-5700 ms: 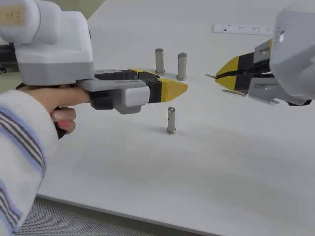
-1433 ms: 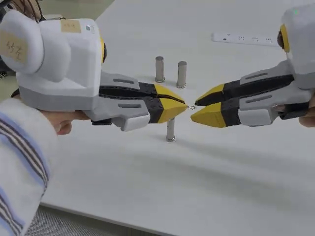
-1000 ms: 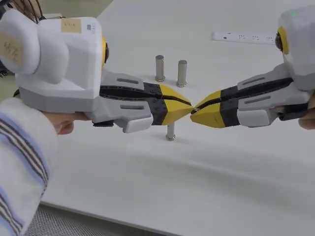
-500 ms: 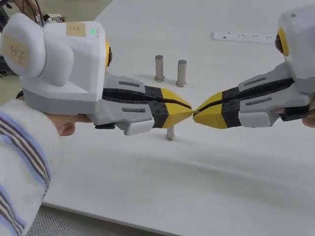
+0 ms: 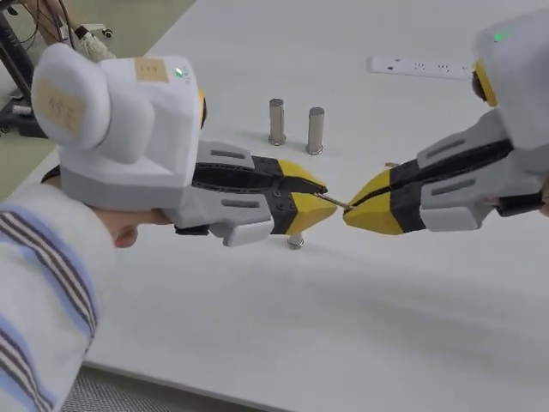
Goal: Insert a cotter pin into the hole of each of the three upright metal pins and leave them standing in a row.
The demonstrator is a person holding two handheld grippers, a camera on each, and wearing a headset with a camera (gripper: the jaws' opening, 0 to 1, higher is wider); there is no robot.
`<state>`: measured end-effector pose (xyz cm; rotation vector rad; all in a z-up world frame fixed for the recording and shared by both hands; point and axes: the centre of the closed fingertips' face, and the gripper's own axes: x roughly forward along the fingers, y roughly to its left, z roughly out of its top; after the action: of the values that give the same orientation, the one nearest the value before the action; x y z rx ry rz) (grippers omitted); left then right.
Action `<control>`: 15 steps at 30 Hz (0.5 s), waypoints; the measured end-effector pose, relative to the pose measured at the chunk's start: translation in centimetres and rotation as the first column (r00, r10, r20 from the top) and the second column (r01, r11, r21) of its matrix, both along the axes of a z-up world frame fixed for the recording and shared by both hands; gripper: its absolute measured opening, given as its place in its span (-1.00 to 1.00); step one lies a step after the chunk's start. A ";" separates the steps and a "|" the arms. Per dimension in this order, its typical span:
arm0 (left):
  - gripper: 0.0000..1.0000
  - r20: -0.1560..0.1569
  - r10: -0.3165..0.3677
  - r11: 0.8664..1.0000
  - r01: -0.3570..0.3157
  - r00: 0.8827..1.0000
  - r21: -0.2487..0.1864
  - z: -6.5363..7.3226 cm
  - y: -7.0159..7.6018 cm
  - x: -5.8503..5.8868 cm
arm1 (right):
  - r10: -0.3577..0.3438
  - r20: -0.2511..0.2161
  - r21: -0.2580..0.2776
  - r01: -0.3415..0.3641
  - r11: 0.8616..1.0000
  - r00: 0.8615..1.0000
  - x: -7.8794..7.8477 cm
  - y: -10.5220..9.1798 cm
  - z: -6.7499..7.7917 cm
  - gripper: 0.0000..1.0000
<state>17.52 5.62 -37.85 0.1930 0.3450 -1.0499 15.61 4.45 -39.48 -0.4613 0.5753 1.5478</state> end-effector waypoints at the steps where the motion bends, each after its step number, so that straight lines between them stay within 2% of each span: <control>1: -0.68 0.006 0.007 1.000 -0.007 1.000 0.006 -0.1 0.1 0.2 | 0.004 0.005 -0.006 -0.004 1.000 1.000 0.0 0.0 -0.1 -1.00; 3: -0.56 0.008 0.017 1.000 -0.017 1.000 0.014 -0.3 0.3 0.4 | 0.016 0.010 -0.025 -0.016 1.000 1.000 -0.1 -0.1 -0.4 -1.00; 7: -0.48 0.010 0.032 0.999 -0.032 0.999 0.029 -0.7 0.7 0.8 | 0.024 0.020 -0.067 -0.023 0.997 1.000 0.2 -0.2 -1.1 -1.00; 10: -0.47 0.008 0.041 0.998 -0.041 0.999 0.038 -1.0 0.9 1.0 | 0.019 0.019 -0.094 -0.017 0.995 1.000 0.7 -0.3 -1.6 -1.00; 15: -0.50 -0.018 0.048 0.998 -0.047 0.999 0.045 -1.8 1.3 1.1 | 0.020 0.018 -0.130 -0.018 0.991 1.000 1.3 -0.4 -2.4 -1.00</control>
<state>18.64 6.87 -39.69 0.2138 0.3882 -0.9983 16.92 4.04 -41.89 -0.5817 0.6614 1.5278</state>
